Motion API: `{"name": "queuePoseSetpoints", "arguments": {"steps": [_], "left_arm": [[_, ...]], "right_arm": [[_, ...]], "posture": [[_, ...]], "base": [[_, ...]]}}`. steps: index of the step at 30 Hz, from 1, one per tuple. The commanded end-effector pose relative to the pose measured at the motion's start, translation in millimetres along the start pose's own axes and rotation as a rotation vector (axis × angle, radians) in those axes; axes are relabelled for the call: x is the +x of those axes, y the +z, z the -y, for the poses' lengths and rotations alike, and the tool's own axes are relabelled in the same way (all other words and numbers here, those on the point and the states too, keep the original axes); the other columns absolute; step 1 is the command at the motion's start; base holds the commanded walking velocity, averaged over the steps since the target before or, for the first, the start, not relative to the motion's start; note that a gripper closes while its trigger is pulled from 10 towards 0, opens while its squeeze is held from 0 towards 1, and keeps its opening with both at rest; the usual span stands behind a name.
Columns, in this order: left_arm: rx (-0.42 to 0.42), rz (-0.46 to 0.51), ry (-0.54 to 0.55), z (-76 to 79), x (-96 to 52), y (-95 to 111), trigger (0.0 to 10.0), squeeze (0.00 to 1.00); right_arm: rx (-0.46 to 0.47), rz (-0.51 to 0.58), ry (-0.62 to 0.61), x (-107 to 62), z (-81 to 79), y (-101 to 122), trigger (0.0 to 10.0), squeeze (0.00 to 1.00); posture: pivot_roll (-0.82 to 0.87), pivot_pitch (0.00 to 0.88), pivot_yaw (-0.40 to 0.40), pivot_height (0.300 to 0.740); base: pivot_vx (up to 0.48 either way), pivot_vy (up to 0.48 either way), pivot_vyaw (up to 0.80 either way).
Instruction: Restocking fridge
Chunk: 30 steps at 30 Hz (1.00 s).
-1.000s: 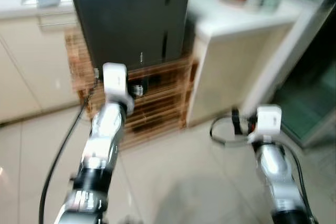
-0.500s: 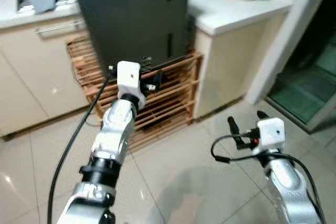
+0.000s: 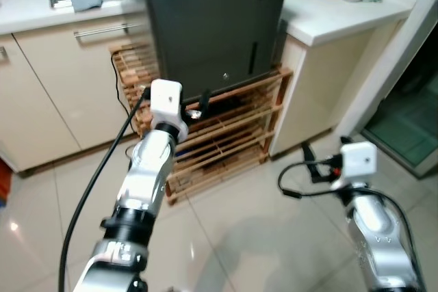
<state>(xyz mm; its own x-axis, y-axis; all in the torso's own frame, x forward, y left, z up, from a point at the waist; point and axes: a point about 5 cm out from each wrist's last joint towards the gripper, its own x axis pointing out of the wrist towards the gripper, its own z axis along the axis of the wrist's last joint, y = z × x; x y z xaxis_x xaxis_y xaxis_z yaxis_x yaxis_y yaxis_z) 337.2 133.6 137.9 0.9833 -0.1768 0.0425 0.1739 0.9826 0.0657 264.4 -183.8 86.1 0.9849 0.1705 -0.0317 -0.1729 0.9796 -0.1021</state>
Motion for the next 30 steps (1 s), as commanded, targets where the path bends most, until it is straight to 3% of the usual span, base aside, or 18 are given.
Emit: {"name": "queuePoseSetpoints", "arguments": {"steps": [1, 9, 23, 26, 28, 30], "left_arm": [[0.023, 0.046, -0.015, 5.4, 0.8, 9.4, 10.0, 0.00], [0.027, 0.101, -0.046, 6.4, -0.4, 19.3, 10.0, 0.00], [0.045, 0.083, -0.037, 1.2, -7.3, 13.5, 10.0, 0.00], [0.032, 0.079, -0.030, -0.2, -7.5, 12.9, 10.0, 0.00], [-0.046, 0.100, -0.033, -0.4, -8.8, 14.1, 10.0, 0.00], [-0.052, 0.110, -0.043, -0.6, -9.6, 15.2, 10.0, 0.00]], "right_arm": [[0.001, -0.015, -0.017, -2.0, 7.3, -2.2, 10.0, 0.11], [0.075, -0.028, -0.100, 5.5, 21.9, -2.9, 10.0, 0.11], [0.083, -0.029, -0.132, 15.9, 25.7, -1.8, 10.0, 0.12], [0.090, -0.031, -0.159, 16.0, 31.5, -2.1, 10.0, 0.11], [0.094, -0.030, -0.178, 16.1, 34.8, -1.9, 10.0, 0.11], [0.092, -0.041, -0.189, 16.6, 36.4, -2.2, 10.0, 0.11]], "posture": [[-0.06, 0.000, -0.022, 0.740], [-0.05, 0.000, -0.033, 0.740], [-0.04, 0.000, -0.040, 0.740], [-0.05, 0.000, -0.041, 0.740], [-0.06, 0.000, -0.039, 0.740], [-0.06, 0.000, -0.041, 0.740]], "base": [[0.000, 0.000, 0.00], [0.288, 0.000, 0.00], [0.480, 0.000, 0.00], [0.472, 0.000, 0.00], [0.167, 0.394, 0.00], [0.000, 0.480, 0.00]]}}
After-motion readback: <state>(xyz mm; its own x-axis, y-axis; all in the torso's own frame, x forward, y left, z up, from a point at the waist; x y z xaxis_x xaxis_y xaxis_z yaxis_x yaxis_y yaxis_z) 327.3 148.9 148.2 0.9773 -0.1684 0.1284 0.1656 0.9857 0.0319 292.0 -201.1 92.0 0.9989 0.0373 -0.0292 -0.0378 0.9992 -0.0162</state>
